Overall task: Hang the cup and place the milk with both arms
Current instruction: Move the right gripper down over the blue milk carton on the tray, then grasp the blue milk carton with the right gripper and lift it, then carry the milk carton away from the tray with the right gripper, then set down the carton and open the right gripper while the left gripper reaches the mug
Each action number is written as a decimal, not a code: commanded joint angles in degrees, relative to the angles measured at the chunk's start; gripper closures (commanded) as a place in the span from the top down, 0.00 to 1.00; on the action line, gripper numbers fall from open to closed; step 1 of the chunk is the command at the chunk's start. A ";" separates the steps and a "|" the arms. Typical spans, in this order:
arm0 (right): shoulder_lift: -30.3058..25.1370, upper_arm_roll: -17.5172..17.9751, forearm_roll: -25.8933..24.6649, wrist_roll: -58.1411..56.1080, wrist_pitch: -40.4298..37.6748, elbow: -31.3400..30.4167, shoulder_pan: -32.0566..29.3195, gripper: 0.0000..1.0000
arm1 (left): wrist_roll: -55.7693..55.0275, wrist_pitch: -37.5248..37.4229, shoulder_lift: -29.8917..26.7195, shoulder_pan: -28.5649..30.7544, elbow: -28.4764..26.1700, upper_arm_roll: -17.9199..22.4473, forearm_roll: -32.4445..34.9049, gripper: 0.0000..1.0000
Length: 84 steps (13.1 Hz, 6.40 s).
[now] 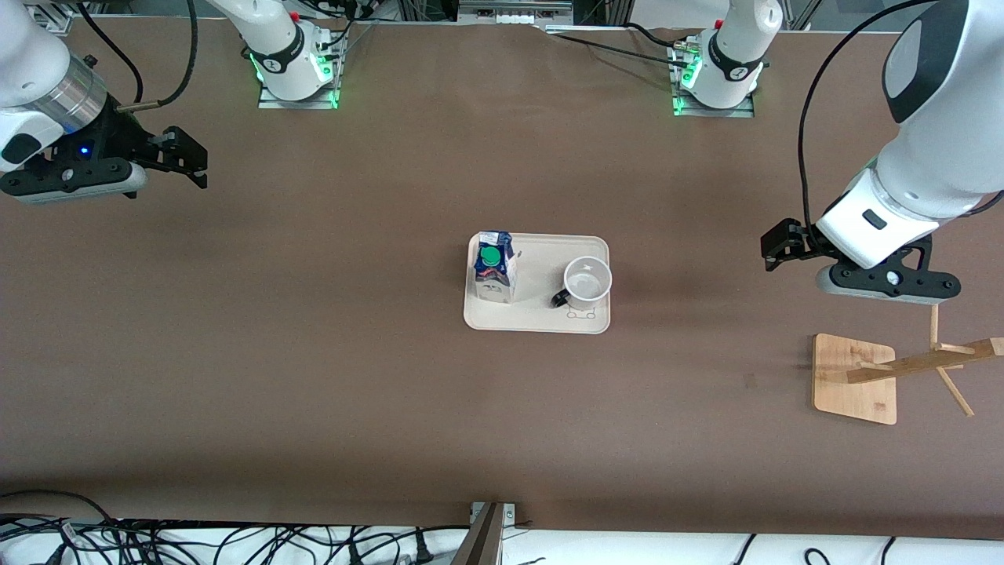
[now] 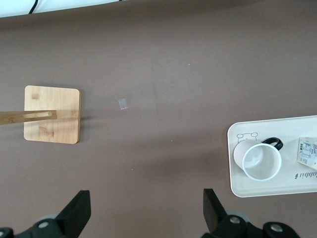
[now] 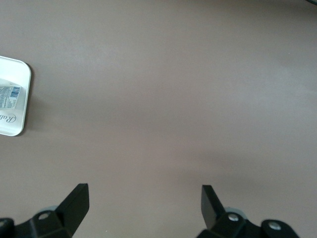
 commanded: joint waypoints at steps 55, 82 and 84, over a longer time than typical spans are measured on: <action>29.91 0.35 8.91 30.93 16.52 14.48 22.02 0.15 | 0.79 -7.32 -2.71 -1.20 -0.10 -0.67 1.51 1.00; 16.82 -11.86 7.18 -3.95 5.80 4.80 6.62 1.00 | 26.00 -6.62 5.46 -6.72 -2.37 -3.13 -7.45 1.00; 11.38 -11.60 5.06 -3.77 2.18 4.37 6.88 1.00 | 31.26 -1.11 5.72 -8.13 -6.75 -3.39 -7.45 1.00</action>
